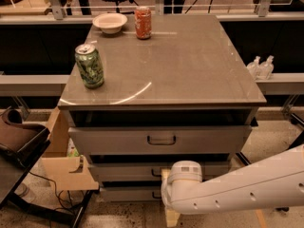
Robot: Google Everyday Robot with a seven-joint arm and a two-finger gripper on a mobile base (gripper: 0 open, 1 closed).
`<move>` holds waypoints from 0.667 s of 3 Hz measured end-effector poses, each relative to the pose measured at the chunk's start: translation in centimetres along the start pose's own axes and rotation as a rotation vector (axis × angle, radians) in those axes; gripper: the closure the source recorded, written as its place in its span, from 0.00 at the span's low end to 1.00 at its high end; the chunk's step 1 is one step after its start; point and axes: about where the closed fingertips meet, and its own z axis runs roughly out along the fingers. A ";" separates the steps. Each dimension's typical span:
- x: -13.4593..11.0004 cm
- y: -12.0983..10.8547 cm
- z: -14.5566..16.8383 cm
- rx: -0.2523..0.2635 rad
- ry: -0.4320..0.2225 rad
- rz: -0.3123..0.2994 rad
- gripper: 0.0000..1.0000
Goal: Open middle drawer
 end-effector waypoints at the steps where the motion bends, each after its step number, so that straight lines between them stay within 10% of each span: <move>1: -0.7 -0.6 0.9 0.009 -0.006 -0.001 0.00; 2: -1.6 -1.0 2.1 0.003 -0.011 -0.008 0.00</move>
Offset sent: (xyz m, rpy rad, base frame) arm 0.0216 0.0337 -0.0259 0.0107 0.0005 0.0219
